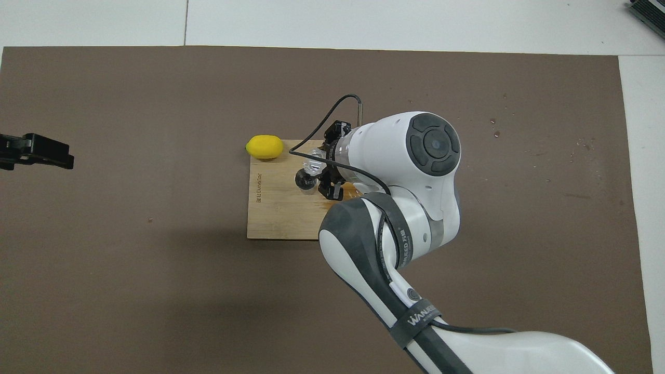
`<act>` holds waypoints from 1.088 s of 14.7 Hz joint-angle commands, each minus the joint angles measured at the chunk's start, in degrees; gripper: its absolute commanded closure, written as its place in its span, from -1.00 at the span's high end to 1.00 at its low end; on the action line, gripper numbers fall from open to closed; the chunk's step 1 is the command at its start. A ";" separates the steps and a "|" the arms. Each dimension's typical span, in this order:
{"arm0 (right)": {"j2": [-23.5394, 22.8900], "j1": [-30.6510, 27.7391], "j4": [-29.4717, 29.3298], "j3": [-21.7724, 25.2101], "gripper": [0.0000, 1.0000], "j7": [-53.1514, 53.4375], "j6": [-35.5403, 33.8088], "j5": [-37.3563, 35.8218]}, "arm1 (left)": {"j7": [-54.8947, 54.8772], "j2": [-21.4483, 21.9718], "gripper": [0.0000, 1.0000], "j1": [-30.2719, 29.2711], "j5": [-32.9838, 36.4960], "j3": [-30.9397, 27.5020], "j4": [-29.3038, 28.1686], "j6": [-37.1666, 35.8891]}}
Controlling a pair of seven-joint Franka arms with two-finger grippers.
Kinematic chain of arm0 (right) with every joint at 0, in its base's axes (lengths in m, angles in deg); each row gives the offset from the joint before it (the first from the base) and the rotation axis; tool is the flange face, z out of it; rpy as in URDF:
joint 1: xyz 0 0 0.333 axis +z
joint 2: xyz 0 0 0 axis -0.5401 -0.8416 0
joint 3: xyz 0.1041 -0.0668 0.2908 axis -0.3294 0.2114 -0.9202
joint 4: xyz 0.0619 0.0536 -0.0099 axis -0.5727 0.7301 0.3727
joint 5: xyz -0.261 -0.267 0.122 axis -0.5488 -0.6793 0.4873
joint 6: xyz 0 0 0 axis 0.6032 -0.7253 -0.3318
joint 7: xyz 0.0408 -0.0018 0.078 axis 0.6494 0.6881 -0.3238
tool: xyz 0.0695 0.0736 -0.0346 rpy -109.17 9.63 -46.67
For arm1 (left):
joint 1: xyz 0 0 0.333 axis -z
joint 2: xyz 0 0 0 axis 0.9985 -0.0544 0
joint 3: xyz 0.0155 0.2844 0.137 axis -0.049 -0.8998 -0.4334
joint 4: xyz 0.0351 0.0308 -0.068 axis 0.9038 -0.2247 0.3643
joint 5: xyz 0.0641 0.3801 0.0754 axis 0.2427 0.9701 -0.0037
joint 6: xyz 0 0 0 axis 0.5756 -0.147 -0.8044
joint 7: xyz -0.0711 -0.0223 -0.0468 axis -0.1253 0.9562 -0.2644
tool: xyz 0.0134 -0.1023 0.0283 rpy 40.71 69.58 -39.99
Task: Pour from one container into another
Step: 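Hold the glass cup tilted above the metal cup with the right gripper, then turn the glass cup upright and carry it back with the right gripper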
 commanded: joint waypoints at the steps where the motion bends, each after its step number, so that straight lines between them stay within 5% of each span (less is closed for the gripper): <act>1: -0.60 -1.27 -1.10 -0.57 -1.00 0.80 0.96 2.18 | 0.32 0.67 1.00 -0.42 0.76 0.09 0.32 -0.40; 8: 3.08 -5.83 1.35 -0.66 -1.00 -8.15 2.45 17.89 | 0.24 0.76 1.00 -0.51 0.76 -0.35 0.32 -0.31; 16: 7.04 -17.86 6.36 -0.83 -1.00 -24.33 -0.70 38.11 | 0.24 1.11 1.00 -0.95 0.76 -0.35 0.06 -0.57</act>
